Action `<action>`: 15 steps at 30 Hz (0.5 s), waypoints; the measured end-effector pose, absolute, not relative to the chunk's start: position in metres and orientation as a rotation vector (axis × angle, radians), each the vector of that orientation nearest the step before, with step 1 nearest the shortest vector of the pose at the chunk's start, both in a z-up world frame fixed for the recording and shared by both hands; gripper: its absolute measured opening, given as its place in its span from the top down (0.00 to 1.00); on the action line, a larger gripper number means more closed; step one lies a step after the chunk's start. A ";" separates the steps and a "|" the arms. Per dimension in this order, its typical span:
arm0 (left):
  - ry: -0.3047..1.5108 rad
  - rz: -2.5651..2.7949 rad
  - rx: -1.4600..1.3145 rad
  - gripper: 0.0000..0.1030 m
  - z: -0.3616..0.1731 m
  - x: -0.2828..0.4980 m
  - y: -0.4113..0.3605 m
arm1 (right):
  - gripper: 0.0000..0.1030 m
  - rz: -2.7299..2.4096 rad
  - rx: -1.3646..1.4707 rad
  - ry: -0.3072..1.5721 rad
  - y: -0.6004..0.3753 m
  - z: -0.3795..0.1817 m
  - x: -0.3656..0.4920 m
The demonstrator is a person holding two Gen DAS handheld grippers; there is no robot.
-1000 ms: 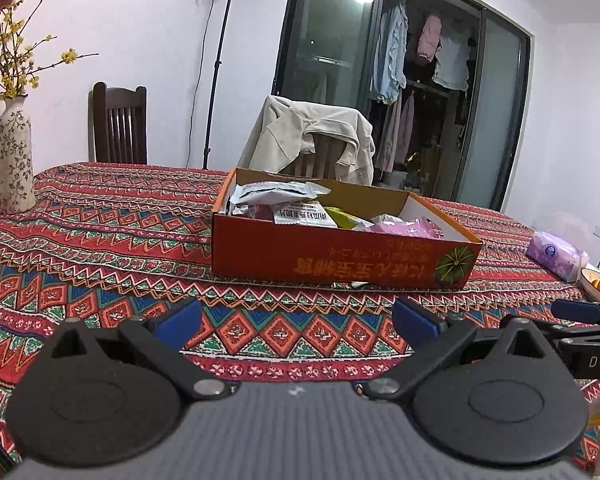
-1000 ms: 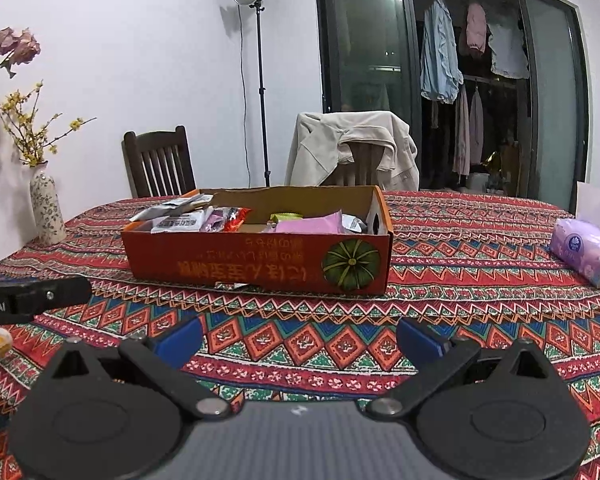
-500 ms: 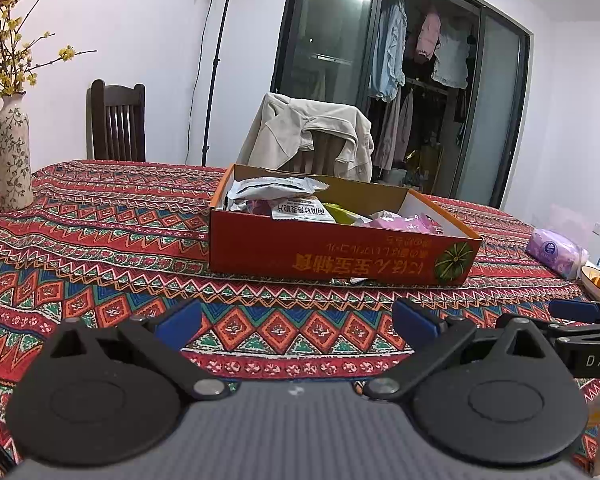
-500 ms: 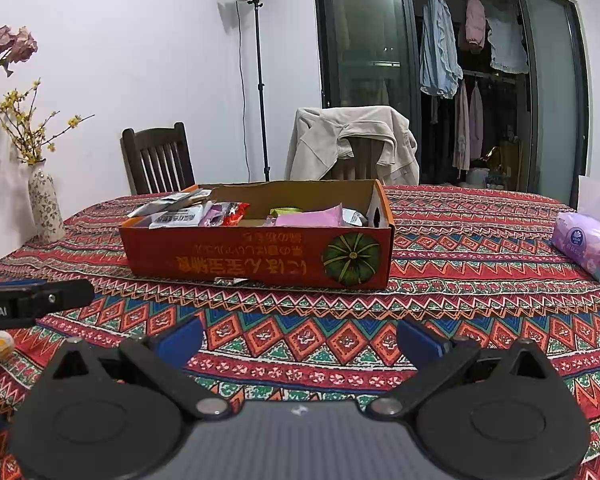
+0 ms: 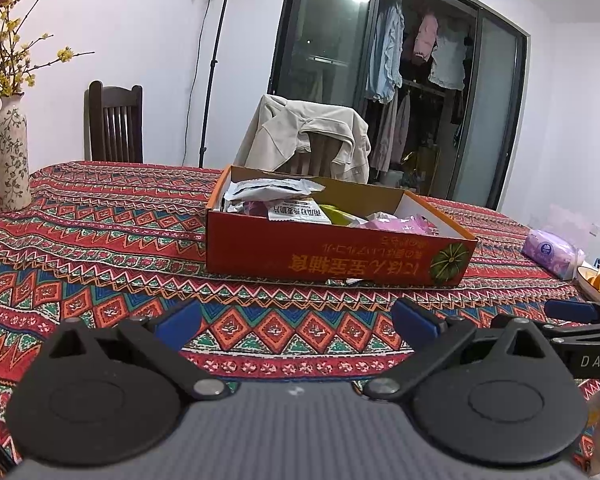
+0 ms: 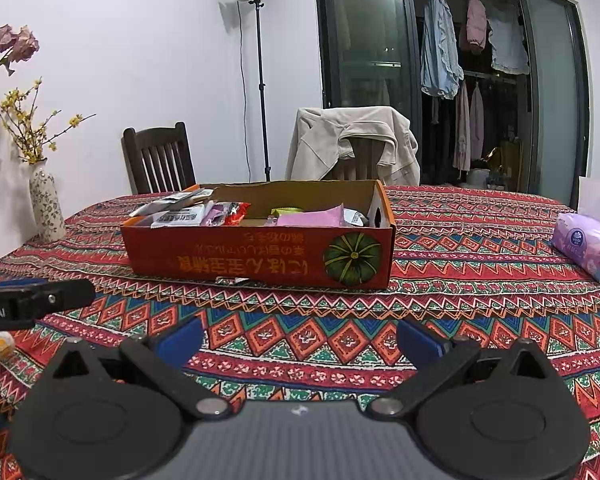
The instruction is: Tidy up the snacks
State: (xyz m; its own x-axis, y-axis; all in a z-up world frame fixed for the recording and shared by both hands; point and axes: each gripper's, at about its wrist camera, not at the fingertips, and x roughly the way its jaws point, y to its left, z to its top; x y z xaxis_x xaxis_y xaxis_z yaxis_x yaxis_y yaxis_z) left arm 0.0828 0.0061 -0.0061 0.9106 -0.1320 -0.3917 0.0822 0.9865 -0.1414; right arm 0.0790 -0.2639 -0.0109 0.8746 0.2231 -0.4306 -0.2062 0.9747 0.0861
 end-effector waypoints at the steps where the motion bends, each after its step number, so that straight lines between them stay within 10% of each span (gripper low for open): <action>1: 0.412 -0.111 -0.124 0.00 -0.006 0.083 0.006 | 0.00 0.224 0.039 0.454 -0.264 -0.011 0.079; 15: 0.424 -0.134 -0.131 0.00 -0.007 0.084 0.007 | 0.00 0.222 0.037 0.457 -0.265 -0.012 0.078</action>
